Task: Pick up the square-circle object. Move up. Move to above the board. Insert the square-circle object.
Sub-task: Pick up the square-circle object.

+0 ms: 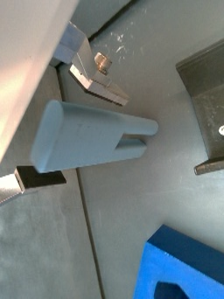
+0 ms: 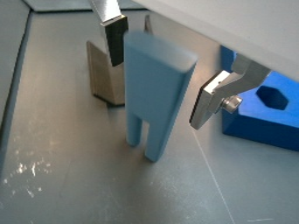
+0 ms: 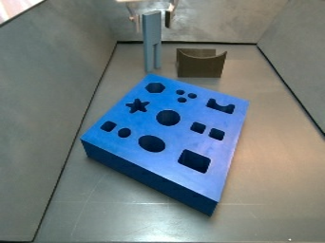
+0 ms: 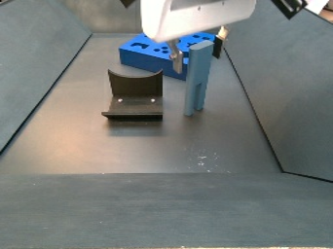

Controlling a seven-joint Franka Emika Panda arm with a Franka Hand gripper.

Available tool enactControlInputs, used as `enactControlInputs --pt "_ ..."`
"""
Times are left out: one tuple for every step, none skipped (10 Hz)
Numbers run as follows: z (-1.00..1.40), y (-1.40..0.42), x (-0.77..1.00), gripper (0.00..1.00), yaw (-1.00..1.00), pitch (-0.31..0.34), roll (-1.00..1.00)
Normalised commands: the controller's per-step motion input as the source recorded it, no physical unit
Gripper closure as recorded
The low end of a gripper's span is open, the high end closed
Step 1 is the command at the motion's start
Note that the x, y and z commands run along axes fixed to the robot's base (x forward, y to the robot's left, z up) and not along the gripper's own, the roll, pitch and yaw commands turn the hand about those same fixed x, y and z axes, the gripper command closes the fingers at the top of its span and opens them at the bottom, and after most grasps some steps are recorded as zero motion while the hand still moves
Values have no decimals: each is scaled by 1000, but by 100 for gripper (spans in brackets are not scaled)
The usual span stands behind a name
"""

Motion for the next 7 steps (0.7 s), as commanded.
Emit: enactControlInputs --pt "0 0 -23 0 31 0 0" --pt "0 0 0 100 0 0 0" --pt "0 0 0 100 0 0 0" --pt "0 0 0 100 0 0 0" --pt "0 0 0 100 0 0 0" --pt "0 0 0 100 0 0 0" --pt "0 0 0 100 0 0 0"
